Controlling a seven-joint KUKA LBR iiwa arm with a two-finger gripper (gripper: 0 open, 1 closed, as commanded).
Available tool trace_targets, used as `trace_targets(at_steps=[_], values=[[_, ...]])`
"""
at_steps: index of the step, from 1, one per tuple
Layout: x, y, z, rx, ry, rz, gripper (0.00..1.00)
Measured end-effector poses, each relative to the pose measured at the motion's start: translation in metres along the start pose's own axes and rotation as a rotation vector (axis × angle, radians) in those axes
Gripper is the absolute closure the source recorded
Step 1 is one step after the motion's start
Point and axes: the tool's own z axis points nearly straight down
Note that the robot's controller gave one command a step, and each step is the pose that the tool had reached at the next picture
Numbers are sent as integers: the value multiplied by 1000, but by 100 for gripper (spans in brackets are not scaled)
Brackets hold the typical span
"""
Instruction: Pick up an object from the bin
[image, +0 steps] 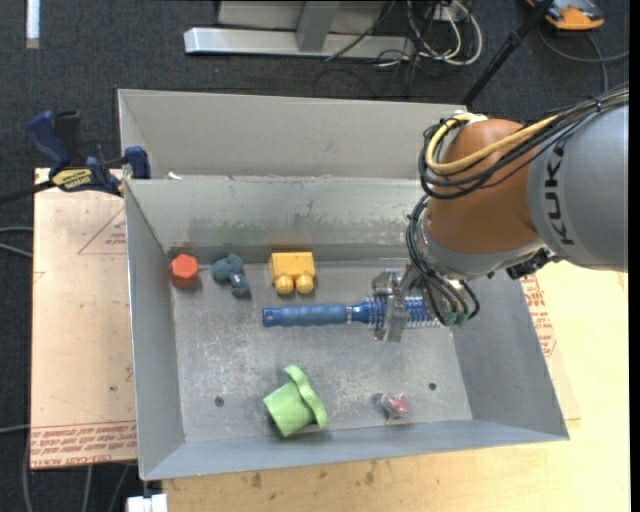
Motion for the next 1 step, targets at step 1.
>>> trace_targets(at_steps=[1], values=[[-8,0,-45,1,0,-18,100]])
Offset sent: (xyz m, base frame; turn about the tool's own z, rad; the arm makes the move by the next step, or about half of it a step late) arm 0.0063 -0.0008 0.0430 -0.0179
